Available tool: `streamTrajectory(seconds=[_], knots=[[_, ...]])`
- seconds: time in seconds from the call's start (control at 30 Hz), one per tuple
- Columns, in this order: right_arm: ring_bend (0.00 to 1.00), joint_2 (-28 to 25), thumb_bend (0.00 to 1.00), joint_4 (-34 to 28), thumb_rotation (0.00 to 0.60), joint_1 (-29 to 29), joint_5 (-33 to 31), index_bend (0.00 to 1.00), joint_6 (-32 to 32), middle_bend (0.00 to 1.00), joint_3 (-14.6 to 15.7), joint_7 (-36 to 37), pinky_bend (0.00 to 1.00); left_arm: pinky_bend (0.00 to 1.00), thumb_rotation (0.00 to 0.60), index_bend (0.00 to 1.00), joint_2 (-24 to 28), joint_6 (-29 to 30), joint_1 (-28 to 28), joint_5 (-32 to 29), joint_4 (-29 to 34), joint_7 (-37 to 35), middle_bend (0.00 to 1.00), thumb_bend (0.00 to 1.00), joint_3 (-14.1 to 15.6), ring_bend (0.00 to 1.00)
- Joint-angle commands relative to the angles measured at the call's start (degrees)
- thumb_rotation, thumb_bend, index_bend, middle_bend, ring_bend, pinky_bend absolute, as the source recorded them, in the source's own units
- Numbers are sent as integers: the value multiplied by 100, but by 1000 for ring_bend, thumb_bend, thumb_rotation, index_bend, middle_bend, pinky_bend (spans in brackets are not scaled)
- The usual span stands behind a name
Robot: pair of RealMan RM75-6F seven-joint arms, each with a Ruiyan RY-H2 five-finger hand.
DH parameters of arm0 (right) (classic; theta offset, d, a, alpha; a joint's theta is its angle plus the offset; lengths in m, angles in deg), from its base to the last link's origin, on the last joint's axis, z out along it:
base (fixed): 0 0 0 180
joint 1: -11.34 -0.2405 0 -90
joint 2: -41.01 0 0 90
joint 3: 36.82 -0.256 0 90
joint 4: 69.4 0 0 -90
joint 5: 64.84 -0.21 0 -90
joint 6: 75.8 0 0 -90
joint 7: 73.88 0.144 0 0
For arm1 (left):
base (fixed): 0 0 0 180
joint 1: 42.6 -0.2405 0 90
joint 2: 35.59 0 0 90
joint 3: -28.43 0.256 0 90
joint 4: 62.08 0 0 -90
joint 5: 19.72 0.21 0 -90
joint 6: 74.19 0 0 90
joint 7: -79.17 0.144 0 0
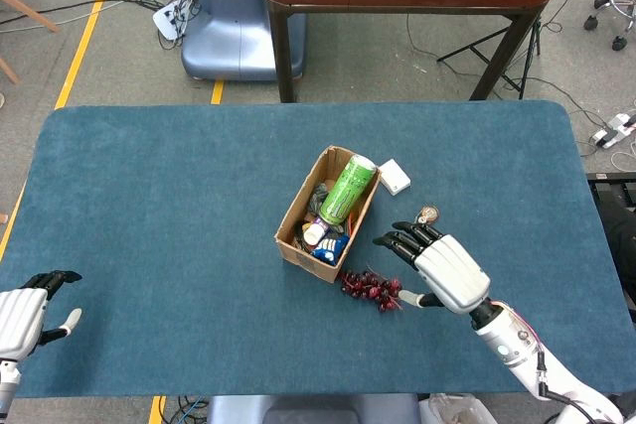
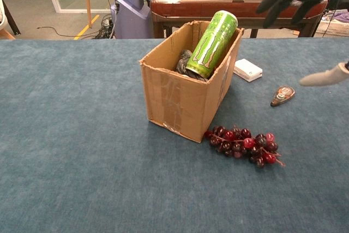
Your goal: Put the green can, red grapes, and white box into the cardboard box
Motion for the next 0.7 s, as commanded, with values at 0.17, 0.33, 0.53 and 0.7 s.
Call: streamTrajectory(seconds=[0.17, 0.33, 0.53, 0.7], knots=[[171, 233, 0, 335, 600, 253, -1, 226, 25, 282, 266, -541, 293, 534, 600, 319, 5, 8, -2, 15, 6, 2, 356, 285, 4, 316], [172, 413, 0, 532, 600, 250, -155, 226, 187, 283, 294, -521, 296, 534, 600, 319, 1, 21, -6, 26, 11, 8, 356, 285, 7, 316], [172, 729, 0, 855, 600, 110, -463, 226, 564, 283, 239, -306, 298, 534, 600, 319, 2, 16, -5, 16, 6, -3, 356, 285, 2, 316], [172, 1028, 0, 1142, 600, -32, -686, 226, 842, 283, 159, -222, 299, 534, 600, 319, 9, 32, -14, 7, 10, -20, 356, 285, -4, 316]])
